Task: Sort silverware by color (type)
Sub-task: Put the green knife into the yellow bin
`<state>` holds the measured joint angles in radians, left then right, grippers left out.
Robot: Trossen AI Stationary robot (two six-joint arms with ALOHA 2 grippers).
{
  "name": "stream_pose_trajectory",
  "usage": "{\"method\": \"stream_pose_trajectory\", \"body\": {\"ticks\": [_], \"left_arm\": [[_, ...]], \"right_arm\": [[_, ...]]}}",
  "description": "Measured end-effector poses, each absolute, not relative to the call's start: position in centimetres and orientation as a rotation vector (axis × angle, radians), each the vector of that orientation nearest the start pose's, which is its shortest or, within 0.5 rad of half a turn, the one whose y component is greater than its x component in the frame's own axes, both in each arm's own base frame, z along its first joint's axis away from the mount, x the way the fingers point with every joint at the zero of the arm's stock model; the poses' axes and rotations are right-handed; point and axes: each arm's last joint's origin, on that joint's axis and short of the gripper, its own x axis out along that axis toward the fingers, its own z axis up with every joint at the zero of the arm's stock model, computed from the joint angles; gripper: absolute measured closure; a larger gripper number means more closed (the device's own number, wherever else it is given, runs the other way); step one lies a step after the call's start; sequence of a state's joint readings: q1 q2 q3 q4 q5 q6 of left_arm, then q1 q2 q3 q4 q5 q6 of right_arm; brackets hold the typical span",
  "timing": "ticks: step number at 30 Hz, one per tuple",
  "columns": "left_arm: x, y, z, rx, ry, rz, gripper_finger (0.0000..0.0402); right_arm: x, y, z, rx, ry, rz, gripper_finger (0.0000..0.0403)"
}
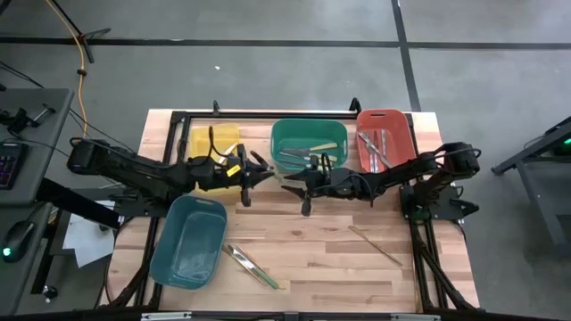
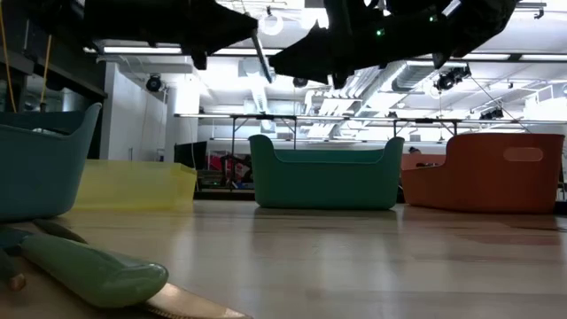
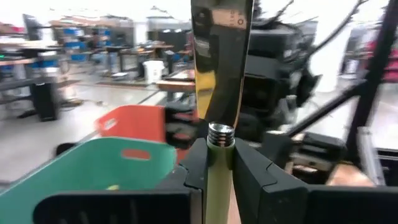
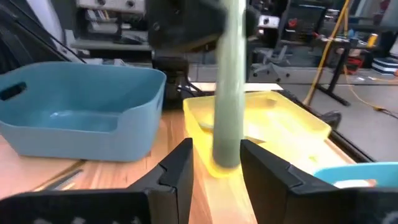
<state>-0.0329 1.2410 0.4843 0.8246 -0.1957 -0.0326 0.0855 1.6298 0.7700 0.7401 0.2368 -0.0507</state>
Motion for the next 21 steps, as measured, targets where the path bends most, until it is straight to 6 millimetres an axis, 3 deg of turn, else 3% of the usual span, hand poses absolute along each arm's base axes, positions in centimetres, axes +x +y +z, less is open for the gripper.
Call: {"method": "stream_pose_trajectory", "body": {"ticks": [6,14,21], "left_arm": [[23.1,0.1,24.4,-0.019,0.012,0.268,0.0371],[20.5,0.9,24.3,-0.017,0.168,0.551,0.0371],[18.7,1.1,24.3,-0.042,0.208,0.593,0.0371]], "right_arm": [[32.9,2.0,21.3,-0.089,0.174,-0.196,0.0285],[32.3,1.6,21.0,-0.132,0.274,-0.333,0.0284],[30.5,1.9,21.7,-0.229,0.386,-0.552,0.0284]]}}
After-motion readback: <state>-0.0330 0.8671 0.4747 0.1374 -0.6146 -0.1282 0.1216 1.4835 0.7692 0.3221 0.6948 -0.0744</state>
